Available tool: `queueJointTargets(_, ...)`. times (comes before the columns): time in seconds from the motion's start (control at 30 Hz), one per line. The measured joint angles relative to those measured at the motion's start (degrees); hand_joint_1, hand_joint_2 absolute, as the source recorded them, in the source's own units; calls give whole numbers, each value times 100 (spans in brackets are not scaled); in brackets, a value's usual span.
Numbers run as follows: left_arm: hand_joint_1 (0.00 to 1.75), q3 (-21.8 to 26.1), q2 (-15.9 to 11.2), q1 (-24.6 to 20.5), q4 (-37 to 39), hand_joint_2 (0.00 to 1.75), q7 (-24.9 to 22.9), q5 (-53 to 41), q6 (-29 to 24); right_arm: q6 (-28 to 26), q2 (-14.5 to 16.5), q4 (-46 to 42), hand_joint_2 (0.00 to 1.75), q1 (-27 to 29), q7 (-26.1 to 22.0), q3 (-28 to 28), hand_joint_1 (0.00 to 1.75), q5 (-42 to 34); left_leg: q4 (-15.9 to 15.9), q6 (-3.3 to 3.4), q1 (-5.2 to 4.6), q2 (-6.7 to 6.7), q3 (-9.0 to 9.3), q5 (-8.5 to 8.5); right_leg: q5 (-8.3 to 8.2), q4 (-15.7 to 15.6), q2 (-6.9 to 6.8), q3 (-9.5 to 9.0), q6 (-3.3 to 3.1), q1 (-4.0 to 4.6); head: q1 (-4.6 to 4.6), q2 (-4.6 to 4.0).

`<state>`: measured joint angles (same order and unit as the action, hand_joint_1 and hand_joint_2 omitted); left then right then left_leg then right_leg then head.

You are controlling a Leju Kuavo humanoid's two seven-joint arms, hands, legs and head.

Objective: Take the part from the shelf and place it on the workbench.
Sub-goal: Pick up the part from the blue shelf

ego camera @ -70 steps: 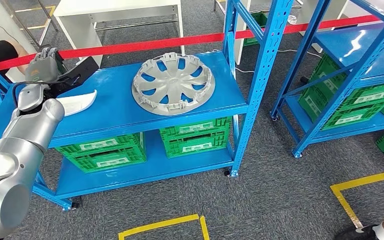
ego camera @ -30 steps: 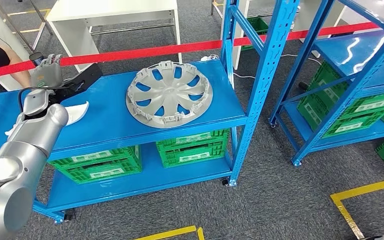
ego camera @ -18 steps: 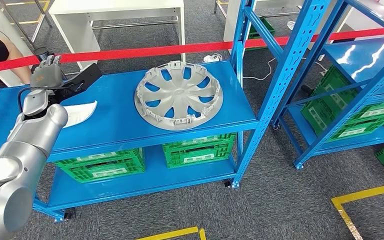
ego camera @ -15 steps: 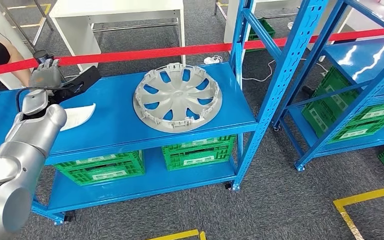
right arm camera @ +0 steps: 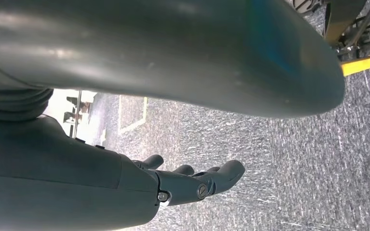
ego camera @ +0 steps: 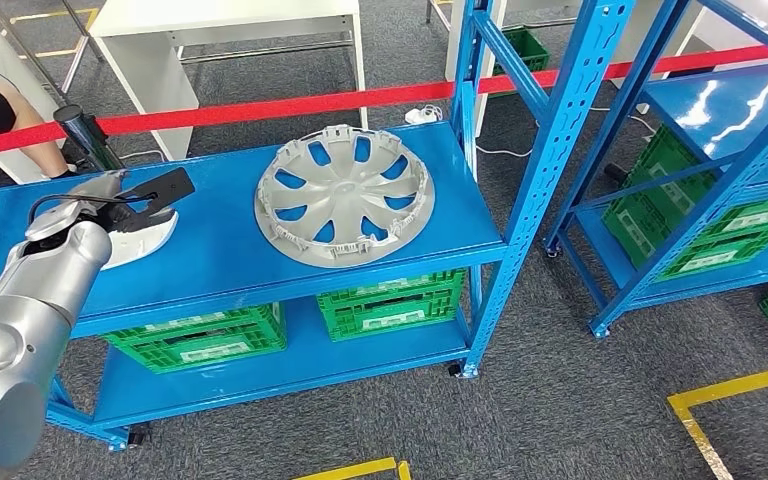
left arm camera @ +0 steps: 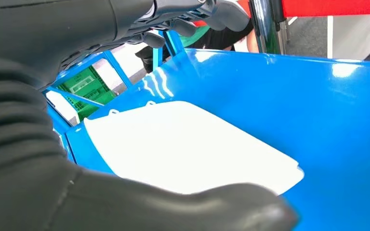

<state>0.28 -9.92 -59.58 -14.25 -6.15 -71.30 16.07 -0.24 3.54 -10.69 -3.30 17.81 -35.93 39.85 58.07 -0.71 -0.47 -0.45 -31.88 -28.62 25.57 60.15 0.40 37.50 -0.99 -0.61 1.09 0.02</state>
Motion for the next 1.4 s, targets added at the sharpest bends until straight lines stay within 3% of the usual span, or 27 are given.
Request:
queueJointTargets(0.7, 0, 0, -10, 101, 28, 175, 117, -107, 760, -29, -2, 0, 0, 5, 0, -132, 0, 68, 13, 4, -8, -1, 3, -1, -17, -28, 0, -27, 19, -23, -2, 0)
queueJointTargets(1.4, 0, -2, 9, 392, 28, 175, 64, -137, 570, -35, -2, 0, 0, 5, 0, -172, 0, 88, 13, 4, -8, -1, 4, -2, -17, -29, 1, -28, 19, -23, -1, 0)
